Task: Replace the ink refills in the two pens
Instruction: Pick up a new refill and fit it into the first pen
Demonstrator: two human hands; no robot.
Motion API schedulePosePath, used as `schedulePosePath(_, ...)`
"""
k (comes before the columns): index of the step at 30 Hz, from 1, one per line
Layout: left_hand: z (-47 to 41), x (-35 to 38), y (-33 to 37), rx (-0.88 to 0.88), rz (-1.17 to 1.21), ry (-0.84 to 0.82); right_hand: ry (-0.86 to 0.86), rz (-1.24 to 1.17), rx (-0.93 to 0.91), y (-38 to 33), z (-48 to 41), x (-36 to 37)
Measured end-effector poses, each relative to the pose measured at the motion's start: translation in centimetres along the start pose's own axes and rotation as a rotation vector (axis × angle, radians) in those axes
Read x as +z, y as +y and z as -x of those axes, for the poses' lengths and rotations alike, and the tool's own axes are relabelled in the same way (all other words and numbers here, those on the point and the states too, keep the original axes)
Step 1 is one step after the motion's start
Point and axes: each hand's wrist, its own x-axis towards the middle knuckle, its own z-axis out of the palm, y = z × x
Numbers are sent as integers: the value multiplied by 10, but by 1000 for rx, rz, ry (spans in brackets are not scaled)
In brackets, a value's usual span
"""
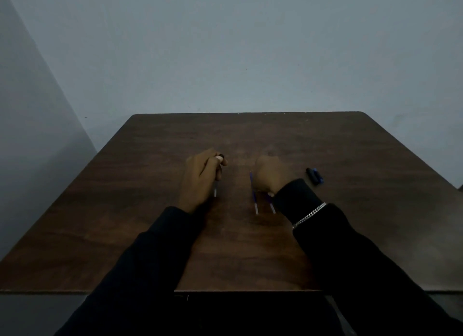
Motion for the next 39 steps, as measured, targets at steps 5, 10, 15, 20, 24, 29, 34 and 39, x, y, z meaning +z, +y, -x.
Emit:
schedulePosePath(5, 1, 0, 2, 2, -16, -14, 20, -71, -7, 8, -1, 0)
schedulePosePath(10, 0, 1, 6, 28, -12, -52, 162, -676, -139, 39, -3, -30)
schedulePosePath(15, 3, 4, 14, 52, -24, -182, 81, -1163, -352, 58, -8, -39)
schedulePosePath(20, 5, 7, 15, 66, -58, -232, 89, -1322, -489, 67, -5, -33)
schedulePosePath(24, 4, 8, 13, 57, -94, -249, 136, -1358, -567, 64, -3, -33)
schedulePosePath(29, 4, 9, 13, 77, -106, -265, 193, -1344, -609, 60, -1, -28)
schedulePosePath(34, 4, 11, 11, 92, -122, -278, 211, -1335, -627, 60, -1, -27)
schedulePosePath(39, 5, 11, 12, 79, -115, -278, 171, -1311, -626, 56, 0, -23)
